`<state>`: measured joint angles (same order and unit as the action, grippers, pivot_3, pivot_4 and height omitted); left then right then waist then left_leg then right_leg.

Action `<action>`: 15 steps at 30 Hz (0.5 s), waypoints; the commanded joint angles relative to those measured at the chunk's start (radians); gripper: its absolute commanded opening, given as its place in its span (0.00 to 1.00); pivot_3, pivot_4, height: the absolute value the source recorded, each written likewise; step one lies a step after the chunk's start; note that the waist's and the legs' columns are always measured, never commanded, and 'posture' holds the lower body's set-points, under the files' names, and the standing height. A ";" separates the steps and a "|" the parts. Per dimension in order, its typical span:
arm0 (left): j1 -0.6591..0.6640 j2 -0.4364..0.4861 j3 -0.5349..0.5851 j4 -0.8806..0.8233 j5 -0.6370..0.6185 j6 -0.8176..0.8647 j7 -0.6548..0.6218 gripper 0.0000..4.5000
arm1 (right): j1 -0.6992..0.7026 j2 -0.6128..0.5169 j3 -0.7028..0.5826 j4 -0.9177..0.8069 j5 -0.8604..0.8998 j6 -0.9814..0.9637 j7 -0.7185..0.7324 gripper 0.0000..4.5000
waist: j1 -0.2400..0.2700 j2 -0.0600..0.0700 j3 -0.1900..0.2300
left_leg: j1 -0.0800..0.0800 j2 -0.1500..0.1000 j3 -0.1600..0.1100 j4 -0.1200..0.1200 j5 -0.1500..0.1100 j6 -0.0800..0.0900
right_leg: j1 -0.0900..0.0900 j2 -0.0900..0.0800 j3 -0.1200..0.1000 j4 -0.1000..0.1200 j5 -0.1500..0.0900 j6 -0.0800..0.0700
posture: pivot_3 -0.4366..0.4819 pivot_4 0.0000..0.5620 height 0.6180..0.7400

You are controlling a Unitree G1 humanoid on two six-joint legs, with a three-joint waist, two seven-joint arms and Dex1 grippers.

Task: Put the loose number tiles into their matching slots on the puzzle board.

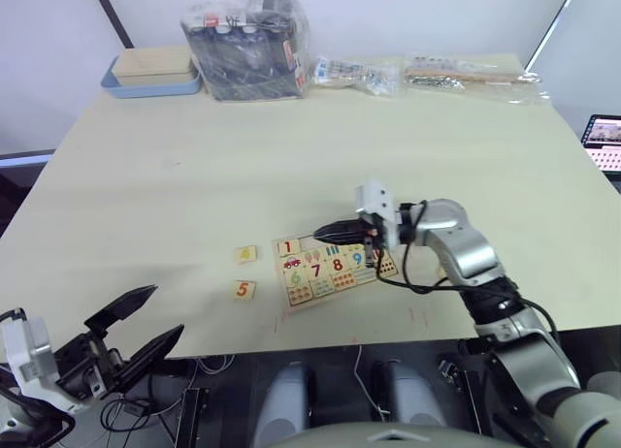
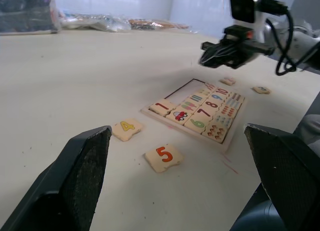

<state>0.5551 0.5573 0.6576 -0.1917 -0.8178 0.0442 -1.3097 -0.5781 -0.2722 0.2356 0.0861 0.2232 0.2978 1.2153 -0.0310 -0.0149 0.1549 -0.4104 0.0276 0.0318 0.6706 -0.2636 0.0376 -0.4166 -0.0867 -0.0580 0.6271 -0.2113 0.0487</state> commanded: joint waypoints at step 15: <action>0.026 -0.067 -0.011 -0.021 0.035 -0.022 0.054 1.00 | 0.437 -0.420 -0.501 -0.189 0.325 0.051 0.034 0.20 | 0.023 -0.004 -0.002 | 0.004 0.004 0.004 0.000 -0.001 0.001 | 0.003 0.000 0.003 -0.001 -0.003 -0.004 | 0.48 0.27 1.00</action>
<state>0.5762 0.4935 0.6441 -0.2192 -0.7841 0.0380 -1.2566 -0.1608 -0.6614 -0.2164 -0.1008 0.5204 0.3652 1.2224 -0.0076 -0.0184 0.1527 -0.4065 0.0316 0.0361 0.6705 -0.2644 0.0390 -0.4135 -0.0865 -0.0549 0.6257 -0.2140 0.0447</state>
